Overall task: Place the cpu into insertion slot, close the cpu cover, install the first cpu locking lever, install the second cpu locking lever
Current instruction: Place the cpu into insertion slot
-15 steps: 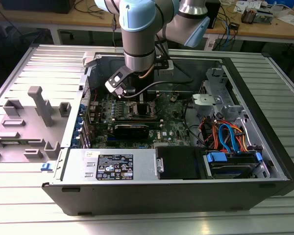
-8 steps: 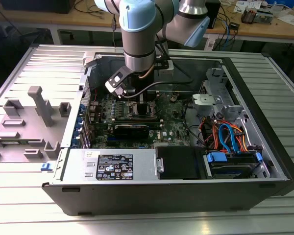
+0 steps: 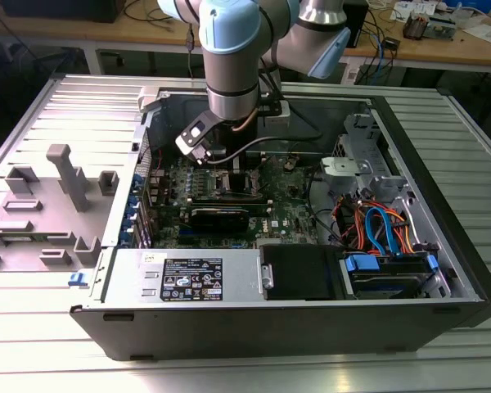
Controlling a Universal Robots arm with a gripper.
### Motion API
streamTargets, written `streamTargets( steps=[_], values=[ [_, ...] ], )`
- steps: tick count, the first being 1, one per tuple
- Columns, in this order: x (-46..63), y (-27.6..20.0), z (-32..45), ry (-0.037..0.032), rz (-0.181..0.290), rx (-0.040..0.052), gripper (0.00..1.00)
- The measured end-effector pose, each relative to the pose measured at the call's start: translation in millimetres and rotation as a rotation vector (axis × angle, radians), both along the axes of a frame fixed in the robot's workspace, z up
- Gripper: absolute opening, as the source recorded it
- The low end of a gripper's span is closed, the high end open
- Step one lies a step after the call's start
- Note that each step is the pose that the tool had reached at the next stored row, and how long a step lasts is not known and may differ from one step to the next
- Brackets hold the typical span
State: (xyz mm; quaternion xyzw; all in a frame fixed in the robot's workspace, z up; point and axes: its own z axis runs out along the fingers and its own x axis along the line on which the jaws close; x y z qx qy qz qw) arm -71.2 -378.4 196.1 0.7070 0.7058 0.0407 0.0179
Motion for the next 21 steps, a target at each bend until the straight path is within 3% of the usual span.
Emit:
streamTargets(
  steps=[10, 14, 21],
  values=[
    [-0.4, -0.3, 0.4, -0.0004, 0.000, -0.0003, 0.55],
    [-0.5, -0.4, 2.7, -0.0003, 0.000, -0.0094, 0.55],
    [-0.5, -0.4, 5.6, -0.0001, 0.000, -0.0138, 0.55]
  ],
)
